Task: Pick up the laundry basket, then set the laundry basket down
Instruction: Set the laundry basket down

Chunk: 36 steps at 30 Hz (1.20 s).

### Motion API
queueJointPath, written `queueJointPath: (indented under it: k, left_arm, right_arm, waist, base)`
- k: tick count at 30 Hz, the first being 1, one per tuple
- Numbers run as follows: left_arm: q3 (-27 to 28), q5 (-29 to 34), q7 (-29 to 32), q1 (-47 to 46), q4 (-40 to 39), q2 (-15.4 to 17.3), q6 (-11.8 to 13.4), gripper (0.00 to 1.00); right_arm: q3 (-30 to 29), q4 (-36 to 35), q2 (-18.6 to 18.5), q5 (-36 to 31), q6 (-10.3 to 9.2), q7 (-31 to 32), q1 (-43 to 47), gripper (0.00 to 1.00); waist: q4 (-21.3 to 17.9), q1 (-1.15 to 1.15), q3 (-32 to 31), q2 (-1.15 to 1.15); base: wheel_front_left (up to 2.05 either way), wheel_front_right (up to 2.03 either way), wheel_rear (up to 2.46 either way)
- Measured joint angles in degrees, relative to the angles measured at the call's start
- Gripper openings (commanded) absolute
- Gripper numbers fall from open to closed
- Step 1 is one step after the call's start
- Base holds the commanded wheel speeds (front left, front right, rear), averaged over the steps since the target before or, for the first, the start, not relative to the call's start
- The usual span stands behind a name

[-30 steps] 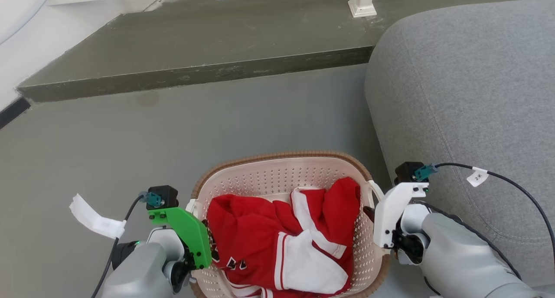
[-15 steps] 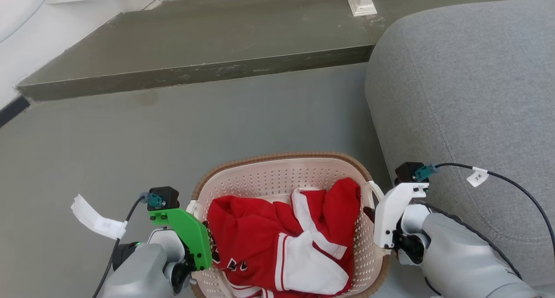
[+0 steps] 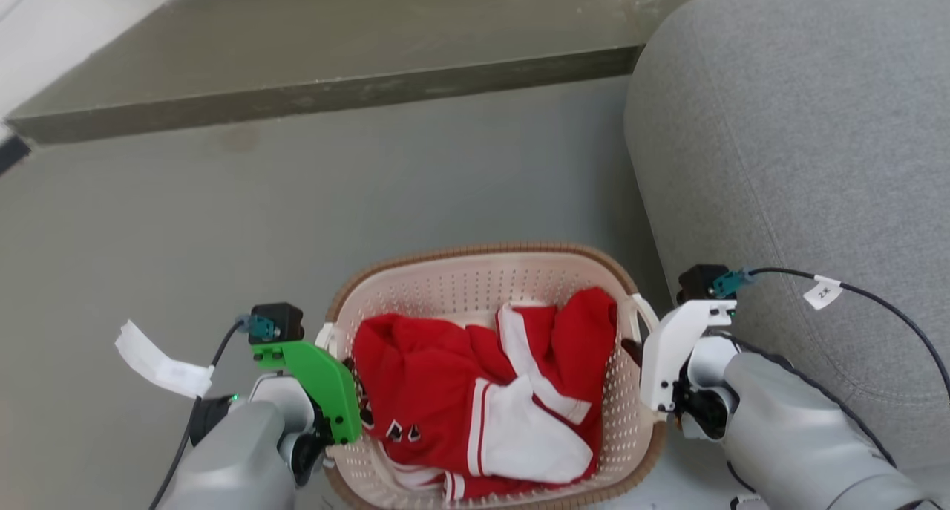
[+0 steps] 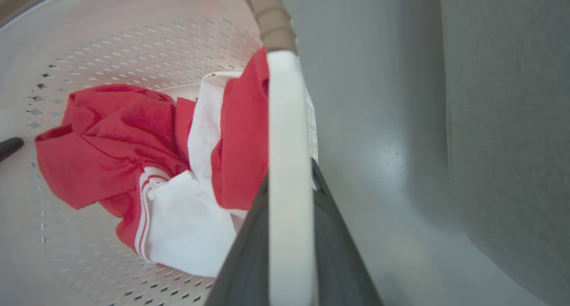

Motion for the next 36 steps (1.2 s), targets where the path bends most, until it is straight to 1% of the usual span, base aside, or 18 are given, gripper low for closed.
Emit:
queueJointPath:
  k: [13,28,36]
  left_arm:
    - [-0.2,1.1,-3.0,-5.7,0.0,-0.1,0.0,0.0]
    - [0.2,2.8,-7.5,-12.2,0.4,-0.2,0.4,0.0]
    - [1.0,3.4,-11.3,-15.7,0.5,-0.3,1.0,0.0]
  right_arm:
    - [-0.6,-1.0,-1.1,0.1,0.0,-3.1,-4.4,0.0]
    - [-1.2,-2.4,-2.2,0.2,0.02,-7.9,-9.3,0.0]
    - [-1.5,-3.3,-2.7,0.2,0.03,-10.3,-12.3,0.0]
  waist:
    - [-0.2,0.0,6.4,0.0]
    - [0.5,0.0,16.7,0.0]
    - [1.0,0.0,22.6,0.0]
  base:
    - [0.0,0.0,0.0]
    - [0.0,0.0,0.0]
    - [0.0,0.0,0.0]
